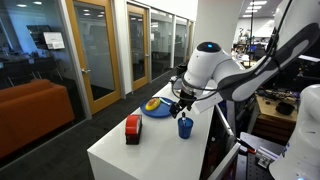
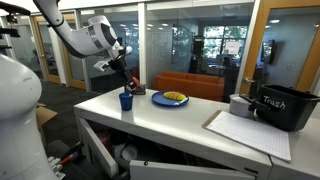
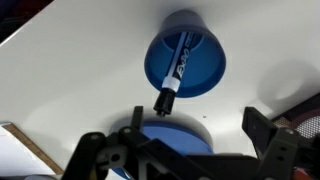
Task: Pick up the marker and put it in the cup
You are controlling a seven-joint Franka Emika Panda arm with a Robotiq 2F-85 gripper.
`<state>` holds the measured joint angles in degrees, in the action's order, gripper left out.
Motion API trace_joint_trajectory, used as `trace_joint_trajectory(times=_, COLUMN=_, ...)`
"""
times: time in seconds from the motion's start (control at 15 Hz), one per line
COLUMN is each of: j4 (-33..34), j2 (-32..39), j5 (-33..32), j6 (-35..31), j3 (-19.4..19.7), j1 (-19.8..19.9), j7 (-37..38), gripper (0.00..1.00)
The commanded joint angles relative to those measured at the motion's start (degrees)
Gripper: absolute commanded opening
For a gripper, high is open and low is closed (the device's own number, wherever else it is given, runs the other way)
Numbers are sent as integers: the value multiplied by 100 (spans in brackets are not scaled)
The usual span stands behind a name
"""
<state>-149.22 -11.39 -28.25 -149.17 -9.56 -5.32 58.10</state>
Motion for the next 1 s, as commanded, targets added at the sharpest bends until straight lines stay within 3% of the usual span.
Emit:
trace_joint_trajectory(times=0.0, j4=375, j2=71, j5=1238, j6=404, j3=156, j1=-14, j7=-1111, gripper=100)
trace_joint_trajectory(times=0.4, j4=1061, j2=170, j5=2368, j6=1316, j3=340, j1=138, j7=-2092, gripper=100)
trace_joint_trajectory(times=0.67, j4=1764, j2=383, j5=2985, j6=2381, j3=560, j1=199, j7=-2956, gripper=100)
trace_joint_trajectory(times=0.93, j4=2468, j2=693, j5=3040, j6=3452, j3=695, j1=302, j7=-3474, gripper=100)
